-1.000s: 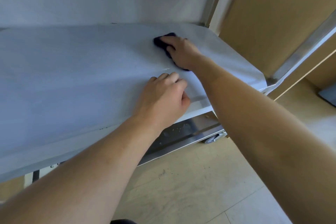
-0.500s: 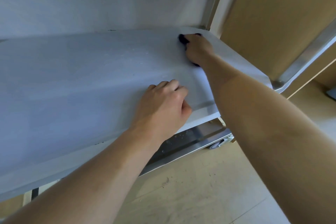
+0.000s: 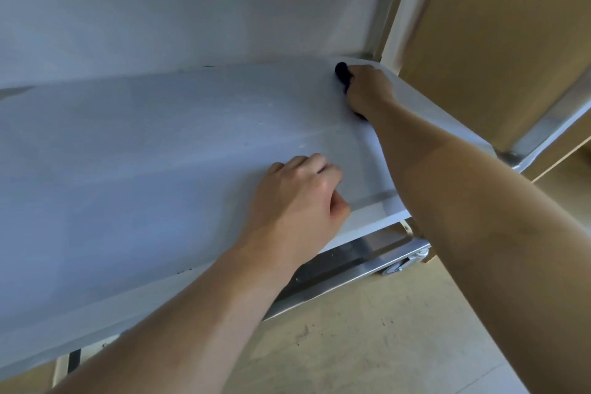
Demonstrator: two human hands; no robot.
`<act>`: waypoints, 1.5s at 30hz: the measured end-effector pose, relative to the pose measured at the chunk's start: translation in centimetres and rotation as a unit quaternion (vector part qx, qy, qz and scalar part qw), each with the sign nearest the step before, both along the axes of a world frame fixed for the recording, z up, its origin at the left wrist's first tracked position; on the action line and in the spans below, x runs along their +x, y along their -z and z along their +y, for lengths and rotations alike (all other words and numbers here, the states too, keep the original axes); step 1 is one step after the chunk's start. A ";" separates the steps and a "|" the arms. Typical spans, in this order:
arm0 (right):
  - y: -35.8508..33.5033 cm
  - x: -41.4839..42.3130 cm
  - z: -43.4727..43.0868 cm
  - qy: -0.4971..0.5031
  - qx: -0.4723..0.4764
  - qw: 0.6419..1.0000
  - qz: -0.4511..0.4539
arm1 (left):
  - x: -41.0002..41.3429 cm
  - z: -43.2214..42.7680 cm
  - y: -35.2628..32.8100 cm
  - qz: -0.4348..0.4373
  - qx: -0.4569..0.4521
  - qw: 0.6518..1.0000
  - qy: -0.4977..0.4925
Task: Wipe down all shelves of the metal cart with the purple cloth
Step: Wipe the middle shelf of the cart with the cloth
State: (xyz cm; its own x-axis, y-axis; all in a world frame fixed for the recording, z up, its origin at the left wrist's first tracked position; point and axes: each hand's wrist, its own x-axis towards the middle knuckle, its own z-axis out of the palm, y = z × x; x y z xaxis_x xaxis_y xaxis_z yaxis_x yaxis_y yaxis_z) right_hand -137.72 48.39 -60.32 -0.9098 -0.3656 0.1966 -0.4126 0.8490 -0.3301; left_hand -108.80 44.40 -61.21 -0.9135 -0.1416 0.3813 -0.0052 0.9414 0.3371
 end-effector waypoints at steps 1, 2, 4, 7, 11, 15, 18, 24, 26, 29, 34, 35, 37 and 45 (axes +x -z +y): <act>-0.2 0.1 -0.6 -0.002 0.004 1.000 -0.010 | -0.1 0.0 0.0 -0.001 0.000 1.000 0.000; -0.3 0.2 -1.3 -0.013 0.006 1.000 -0.014 | 0.0 0.0 0.0 -0.002 -0.003 1.000 0.000; -0.7 0.8 -2.9 -0.055 0.001 0.998 -0.018 | 0.1 0.1 0.0 -0.003 -0.009 1.000 0.000; -0.8 2.5 -4.4 -0.169 0.012 0.986 0.001 | 0.1 0.0 0.0 -0.002 -0.005 1.000 -0.004; -0.4 3.1 -4.1 -0.256 0.023 0.966 0.029 | 0.3 0.2 -0.2 0.004 -0.006 1.000 -0.006; 0.0 0.0 -1.4 -0.115 0.010 0.991 0.065 | 0.1 0.2 -0.1 0.012 -0.008 1.000 0.004; 0.0 -2.2 -0.2 0.008 0.008 0.999 0.039 | 0.1 0.1 0.0 0.007 -0.004 1.000 0.000; -0.7 0.4 -2.9 -0.094 -0.005 0.996 -0.004 | 0.1 0.1 -0.3 0.000 -0.009 1.000 0.000; -0.6 2.4 -3.3 -0.169 -0.003 0.986 0.012 | 0.1 0.0 -0.3 0.005 -0.007 1.000 0.001; -0.5 4.9 -2.4 -0.241 0.007 0.970 0.014 | 0.3 0.1 -0.3 0.013 -0.004 1.000 -0.006; 0.2 9.4 2.9 -0.333 0.006 0.942 0.051 | 0.3 0.2 0.0 0.025 -0.017 1.000 -0.007; 0.5 10.0 4.2 -0.332 0.006 0.942 0.058 | 0.3 0.2 0.1 0.033 -0.019 0.999 -0.009; 0.5 10.4 6.3 -0.300 -0.002 0.952 0.066 | 0.4 0.3 0.1 0.042 -0.025 0.999 -0.013; -0.5 5.3 12.5 -0.020 -0.019 0.999 0.025 | 0.0 0.6 0.0 0.013 -0.029 1.000 0.003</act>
State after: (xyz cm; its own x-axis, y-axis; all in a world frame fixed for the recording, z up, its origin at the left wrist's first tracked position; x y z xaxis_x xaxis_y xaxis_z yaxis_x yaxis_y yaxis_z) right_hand -132.42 60.89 -59.77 -0.8834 -0.3925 0.2559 -0.4623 0.8194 -0.3390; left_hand -108.82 45.05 -61.24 -0.9039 -0.1142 0.4122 0.0077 0.9592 0.2825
